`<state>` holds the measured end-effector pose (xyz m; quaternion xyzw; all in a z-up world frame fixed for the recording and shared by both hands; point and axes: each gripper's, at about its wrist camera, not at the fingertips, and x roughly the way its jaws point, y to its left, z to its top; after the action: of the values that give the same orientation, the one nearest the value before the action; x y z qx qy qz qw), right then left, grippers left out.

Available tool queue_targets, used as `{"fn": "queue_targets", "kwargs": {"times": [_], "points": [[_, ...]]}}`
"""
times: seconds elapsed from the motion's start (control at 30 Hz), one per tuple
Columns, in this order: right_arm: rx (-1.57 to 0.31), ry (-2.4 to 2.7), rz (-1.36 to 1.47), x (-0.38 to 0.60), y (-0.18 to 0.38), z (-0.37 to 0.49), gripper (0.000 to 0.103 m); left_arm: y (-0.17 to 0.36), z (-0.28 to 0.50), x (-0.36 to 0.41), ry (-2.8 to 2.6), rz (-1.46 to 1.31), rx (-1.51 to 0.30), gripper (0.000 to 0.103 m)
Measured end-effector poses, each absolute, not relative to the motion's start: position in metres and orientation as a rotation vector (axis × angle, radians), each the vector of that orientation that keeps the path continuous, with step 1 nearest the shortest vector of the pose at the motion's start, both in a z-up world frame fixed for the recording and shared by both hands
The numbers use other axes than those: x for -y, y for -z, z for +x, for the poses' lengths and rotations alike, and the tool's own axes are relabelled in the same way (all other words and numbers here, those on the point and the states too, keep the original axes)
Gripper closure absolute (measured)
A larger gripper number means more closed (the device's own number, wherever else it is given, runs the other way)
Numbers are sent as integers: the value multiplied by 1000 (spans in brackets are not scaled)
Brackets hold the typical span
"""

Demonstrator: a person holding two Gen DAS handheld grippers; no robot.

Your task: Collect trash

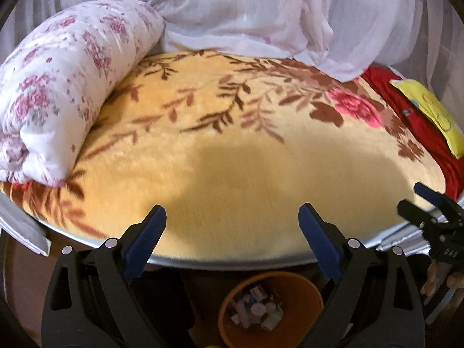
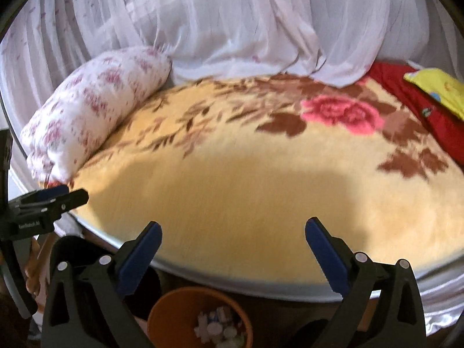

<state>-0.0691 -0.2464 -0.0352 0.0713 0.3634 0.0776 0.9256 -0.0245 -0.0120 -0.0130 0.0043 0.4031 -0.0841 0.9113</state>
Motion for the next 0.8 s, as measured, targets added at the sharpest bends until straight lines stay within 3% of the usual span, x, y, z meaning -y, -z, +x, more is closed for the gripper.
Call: {"fn": "queue_targets", "kwargs": {"times": [0.37,0.8], "points": [[-507,-41,135,280,-10,-2,5,-20,30,12,78,17,-660,11],[-459,63,144,293,-3,78,5,-27,107,25,30,51,-552,11]]}}
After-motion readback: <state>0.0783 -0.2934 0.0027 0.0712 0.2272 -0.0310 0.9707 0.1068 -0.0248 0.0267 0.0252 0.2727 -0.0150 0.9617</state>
